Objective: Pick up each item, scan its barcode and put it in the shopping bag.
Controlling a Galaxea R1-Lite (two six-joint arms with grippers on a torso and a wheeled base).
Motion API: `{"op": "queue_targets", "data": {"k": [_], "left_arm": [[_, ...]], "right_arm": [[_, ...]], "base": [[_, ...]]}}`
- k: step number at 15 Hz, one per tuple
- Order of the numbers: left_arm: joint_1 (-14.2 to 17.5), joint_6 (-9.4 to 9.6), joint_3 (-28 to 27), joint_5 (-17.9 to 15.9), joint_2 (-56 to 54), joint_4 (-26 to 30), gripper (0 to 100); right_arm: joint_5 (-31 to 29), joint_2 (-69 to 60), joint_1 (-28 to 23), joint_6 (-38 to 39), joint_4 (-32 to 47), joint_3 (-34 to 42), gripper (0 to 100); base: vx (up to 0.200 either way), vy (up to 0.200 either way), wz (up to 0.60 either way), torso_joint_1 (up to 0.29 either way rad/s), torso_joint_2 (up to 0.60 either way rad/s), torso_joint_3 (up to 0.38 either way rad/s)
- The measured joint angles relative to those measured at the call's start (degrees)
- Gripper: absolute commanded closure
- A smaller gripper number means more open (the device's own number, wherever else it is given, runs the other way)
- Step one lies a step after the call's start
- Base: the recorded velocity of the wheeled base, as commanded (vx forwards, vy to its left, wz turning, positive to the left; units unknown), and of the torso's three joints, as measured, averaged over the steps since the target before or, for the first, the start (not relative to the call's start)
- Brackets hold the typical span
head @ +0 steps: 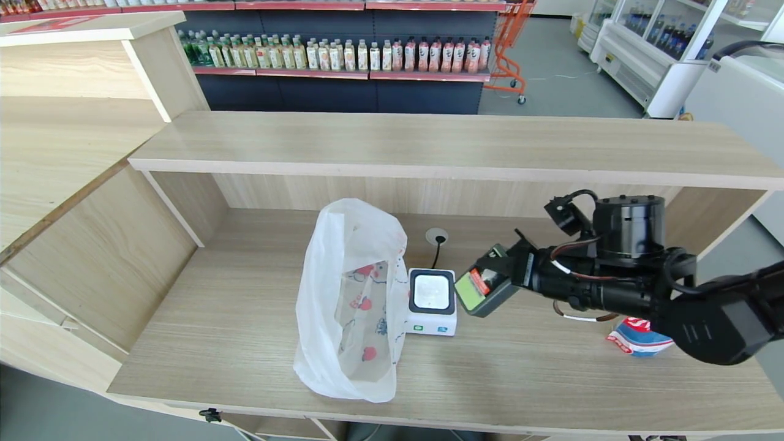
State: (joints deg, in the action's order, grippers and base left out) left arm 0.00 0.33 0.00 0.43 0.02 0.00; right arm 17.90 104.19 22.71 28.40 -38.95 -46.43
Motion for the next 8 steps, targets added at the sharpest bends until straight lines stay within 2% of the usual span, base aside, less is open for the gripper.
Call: {"op": "queue_targets", "data": {"k": [8], "left_arm": [[0.00, 0.00, 0.00, 0.00, 0.00, 0.00, 0]], "right_arm": [[-5.94, 16.03, 5.12, 1.29, -3.74, -11.61, 100]], "base": [[0.000, 0.000, 0.00, 0.000, 0.00, 0.000]]}}
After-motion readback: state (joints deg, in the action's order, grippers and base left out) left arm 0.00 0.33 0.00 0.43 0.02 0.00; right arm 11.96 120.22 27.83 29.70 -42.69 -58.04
